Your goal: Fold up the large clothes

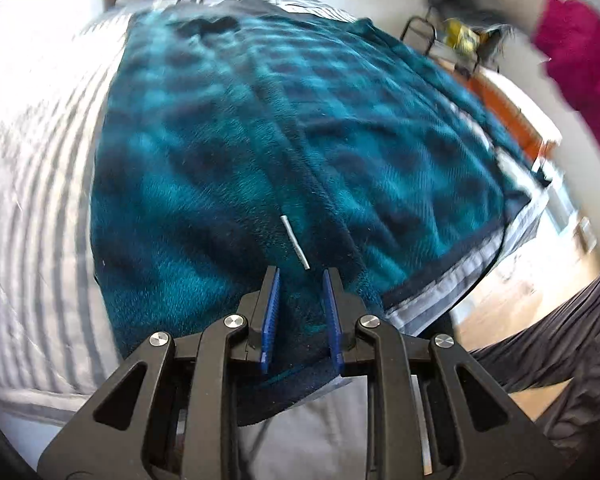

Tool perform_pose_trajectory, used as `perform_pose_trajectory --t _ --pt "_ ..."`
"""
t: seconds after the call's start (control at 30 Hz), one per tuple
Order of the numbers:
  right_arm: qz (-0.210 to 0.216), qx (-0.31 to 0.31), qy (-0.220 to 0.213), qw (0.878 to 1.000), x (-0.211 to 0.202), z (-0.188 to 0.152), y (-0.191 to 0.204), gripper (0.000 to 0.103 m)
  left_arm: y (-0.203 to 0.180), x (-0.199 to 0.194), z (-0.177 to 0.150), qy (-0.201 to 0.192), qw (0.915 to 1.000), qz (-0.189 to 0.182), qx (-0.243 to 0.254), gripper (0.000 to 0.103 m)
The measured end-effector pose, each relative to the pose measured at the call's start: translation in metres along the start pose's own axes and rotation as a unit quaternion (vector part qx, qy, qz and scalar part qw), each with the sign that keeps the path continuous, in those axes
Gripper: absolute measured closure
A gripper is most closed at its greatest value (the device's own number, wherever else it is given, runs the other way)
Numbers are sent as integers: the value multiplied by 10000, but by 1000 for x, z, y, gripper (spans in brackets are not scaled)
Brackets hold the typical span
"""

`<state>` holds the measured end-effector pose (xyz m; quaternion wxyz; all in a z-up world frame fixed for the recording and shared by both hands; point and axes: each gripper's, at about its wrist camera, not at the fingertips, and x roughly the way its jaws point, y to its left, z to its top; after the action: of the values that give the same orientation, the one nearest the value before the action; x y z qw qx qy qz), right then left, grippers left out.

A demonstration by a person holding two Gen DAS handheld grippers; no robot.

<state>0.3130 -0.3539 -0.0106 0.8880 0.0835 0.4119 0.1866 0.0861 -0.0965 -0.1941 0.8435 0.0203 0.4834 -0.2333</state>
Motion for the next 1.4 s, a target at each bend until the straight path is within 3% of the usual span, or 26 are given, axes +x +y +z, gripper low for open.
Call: perform_pose_trajectory --t 0.07,0.3,0.43,0.5,0.57,0.7,1.03,1.17,1.3,1.4 --pt "-198 164 -235 9994 -37 -12 -14 40 2 -10 3 41 10000 -61 -64 83" --pt "-684 514 -563 9947 -147 -74 -73 33 32 -78 24 -615 9920 -579 -941 83" --pt "-936 968 -594 9891 -188 -112 -127 33 23 -103 43 -812 9931 -560 -635 83" --pt "-945 1254 -490 9864 -206 -131 -159 34 16 -106 49 -810 9943 -531 -435 76" --pt "-1091 1456 -422 9824 -216 -149 -191 38 7 -102 56 -789 9953 -504 -234 66" --pt "-1211 2111 -366 9692 -238 -187 -248 47 -3 -93 62 -668 9962 -552 -123 66" --pt "-1382 3408 -406 9290 -263 -260 -341 48 -40 -63 72 -410 9955 -848 -40 66" --pt "-1413 3883 -248 9103 -259 -288 -368 42 -59 -55 75 -310 9953 -899 156 66" --pt "-1228 4346 -73 8922 -247 -311 -389 41 -74 -50 78 -254 9947 -955 275 66" --pt "-820 4736 -112 8768 -241 -325 -404 36 -83 -49 81 -247 9942 -985 364 66"
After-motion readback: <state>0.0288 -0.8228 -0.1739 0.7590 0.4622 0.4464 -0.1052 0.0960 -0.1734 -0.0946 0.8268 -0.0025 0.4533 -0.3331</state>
